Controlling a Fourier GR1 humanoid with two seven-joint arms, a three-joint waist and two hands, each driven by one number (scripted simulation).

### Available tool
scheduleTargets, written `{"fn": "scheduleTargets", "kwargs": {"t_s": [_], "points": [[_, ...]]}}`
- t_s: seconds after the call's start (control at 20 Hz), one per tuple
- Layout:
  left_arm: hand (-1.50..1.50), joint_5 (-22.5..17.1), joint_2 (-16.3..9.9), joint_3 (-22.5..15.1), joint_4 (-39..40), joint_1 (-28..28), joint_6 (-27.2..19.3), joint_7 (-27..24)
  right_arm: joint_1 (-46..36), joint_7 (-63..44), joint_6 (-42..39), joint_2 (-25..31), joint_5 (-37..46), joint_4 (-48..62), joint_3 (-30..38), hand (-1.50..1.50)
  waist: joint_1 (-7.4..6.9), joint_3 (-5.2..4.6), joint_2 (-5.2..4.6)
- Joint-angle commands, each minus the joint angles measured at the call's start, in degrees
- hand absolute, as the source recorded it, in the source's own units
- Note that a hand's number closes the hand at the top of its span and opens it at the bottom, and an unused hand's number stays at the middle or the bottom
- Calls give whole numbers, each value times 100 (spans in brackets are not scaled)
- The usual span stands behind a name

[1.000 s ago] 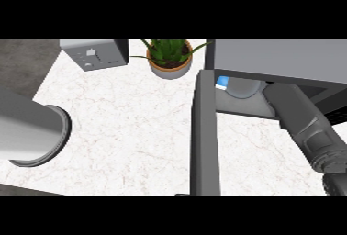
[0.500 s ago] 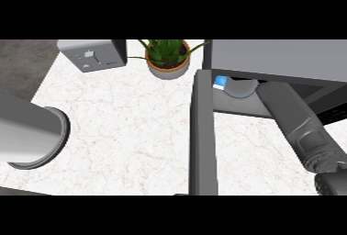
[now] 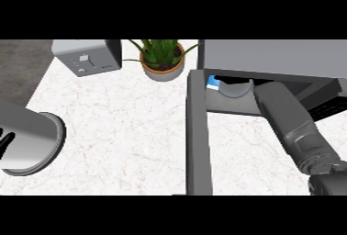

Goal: Pick up the milk, place it into the microwave and close the microwave

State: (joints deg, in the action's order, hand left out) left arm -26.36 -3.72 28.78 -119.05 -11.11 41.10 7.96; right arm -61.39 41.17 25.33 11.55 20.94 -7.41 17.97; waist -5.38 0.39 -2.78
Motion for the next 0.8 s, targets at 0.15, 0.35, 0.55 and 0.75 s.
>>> {"fn": "scheduleTargets", "kwargs": {"t_s": [0.15, 0.35, 0.55, 0.75], "points": [[-150, 97, 211, -490, -314, 2, 17, 191, 442, 642, -895, -97, -494, -42, 438, -150, 160, -15, 110], [150, 317, 365, -850, -344, 39, -35, 323, 805, 878, -1579, -250, -688, -1, 555, -150, 313, -21, 171], [150, -6, 172, -1079, -412, 123, -261, 773, 965, 894, -2091, -436, -842, -101, 590, -150, 425, -29, 238], [150, 400, 370, -1682, -435, -148, -480, 601, 1541, 1284, -2636, -507, -979, -242, 592, -150, 491, -35, 266]]}}
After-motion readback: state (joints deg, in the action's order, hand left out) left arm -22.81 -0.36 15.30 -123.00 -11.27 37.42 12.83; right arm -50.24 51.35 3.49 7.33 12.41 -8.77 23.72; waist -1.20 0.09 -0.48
